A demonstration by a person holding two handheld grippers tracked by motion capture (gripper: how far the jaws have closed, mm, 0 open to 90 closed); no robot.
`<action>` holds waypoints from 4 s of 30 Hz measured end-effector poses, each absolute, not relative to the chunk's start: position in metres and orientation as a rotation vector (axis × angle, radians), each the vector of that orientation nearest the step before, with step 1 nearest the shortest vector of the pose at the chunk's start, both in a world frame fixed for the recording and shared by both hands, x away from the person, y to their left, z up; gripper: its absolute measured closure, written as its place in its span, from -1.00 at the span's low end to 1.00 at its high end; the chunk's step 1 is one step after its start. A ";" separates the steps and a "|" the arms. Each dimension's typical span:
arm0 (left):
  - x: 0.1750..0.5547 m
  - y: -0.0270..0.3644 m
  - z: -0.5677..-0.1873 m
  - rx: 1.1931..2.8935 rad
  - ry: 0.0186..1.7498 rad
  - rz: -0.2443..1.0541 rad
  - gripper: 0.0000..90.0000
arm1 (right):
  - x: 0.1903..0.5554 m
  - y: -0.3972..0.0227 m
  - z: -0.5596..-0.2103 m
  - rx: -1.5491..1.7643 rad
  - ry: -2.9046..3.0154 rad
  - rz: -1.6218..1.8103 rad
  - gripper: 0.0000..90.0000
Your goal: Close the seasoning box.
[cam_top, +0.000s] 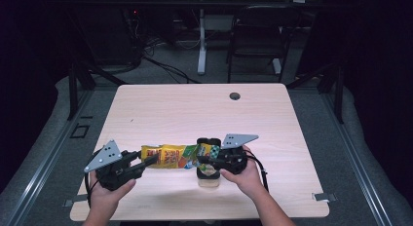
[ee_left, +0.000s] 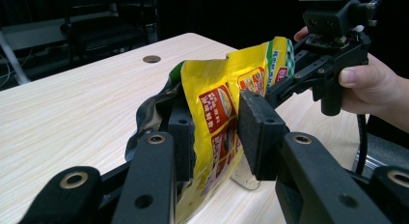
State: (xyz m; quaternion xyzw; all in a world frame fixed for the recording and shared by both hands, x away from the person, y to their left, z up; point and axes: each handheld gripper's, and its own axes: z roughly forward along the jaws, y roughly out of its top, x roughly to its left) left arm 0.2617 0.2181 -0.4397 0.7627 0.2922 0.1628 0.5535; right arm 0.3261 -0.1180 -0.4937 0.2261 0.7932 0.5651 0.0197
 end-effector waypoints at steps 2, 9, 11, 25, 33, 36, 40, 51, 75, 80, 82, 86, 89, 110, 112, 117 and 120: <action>0.262 0.217 -0.439 1.807 0.690 0.388 0.53 | 0.326 -0.119 -0.494 0.703 2.460 1.750 0.95; 0.263 0.215 -0.437 1.807 0.683 0.391 0.55 | 0.326 -0.120 -0.494 0.701 2.458 1.748 0.95; 0.263 0.215 -0.436 1.811 0.682 0.390 0.55 | 0.326 -0.121 -0.494 0.703 2.455 1.757 0.95; 0.265 0.208 -0.431 1.810 0.665 0.396 0.55 | 0.326 -0.126 -0.493 0.711 2.444 1.762 0.95; 0.266 0.203 -0.429 1.808 0.649 0.387 0.57 | 0.325 -0.129 -0.493 0.716 2.434 1.765 0.95; 0.266 0.201 -0.429 1.805 0.656 0.401 0.57 | 0.325 -0.131 -0.493 0.716 2.435 1.760 0.95; 0.267 0.200 -0.428 1.806 0.641 0.384 0.57 | 0.325 -0.131 -0.493 0.720 2.434 1.760 0.95; 0.267 0.198 -0.429 1.793 0.637 0.384 0.57 | 0.324 -0.134 -0.493 0.725 2.427 1.765 0.95; 0.266 0.193 -0.423 1.787 0.610 0.379 0.57 | 0.321 -0.137 -0.492 0.726 2.420 1.781 0.94; 0.266 0.193 -0.423 1.797 0.609 0.382 0.57 | 0.321 -0.135 -0.493 0.721 2.432 1.777 0.94; 0.266 0.194 -0.423 1.795 0.611 0.381 0.57 | 0.320 -0.134 -0.493 0.721 2.438 1.771 0.94; 0.265 0.196 -0.422 1.797 0.614 0.383 0.57 | 0.320 -0.133 -0.493 0.717 2.441 1.771 0.94; 0.266 0.196 -0.421 1.799 0.615 0.384 0.57 | 0.319 -0.131 -0.493 0.714 2.446 1.770 0.94; 0.271 0.189 -0.422 1.791 0.612 0.371 0.57 | 0.320 -0.139 -0.489 0.729 2.426 1.785 0.94; 0.271 0.189 -0.421 1.793 0.611 0.374 0.57 | 0.320 -0.139 -0.489 0.731 2.424 1.784 0.94; 0.270 0.189 -0.421 1.789 0.606 0.376 0.57 | 0.320 -0.140 -0.488 0.730 2.417 1.790 0.94; 0.270 0.189 -0.420 1.792 0.607 0.378 0.57 | 0.320 -0.140 -0.488 0.727 2.418 1.783 0.94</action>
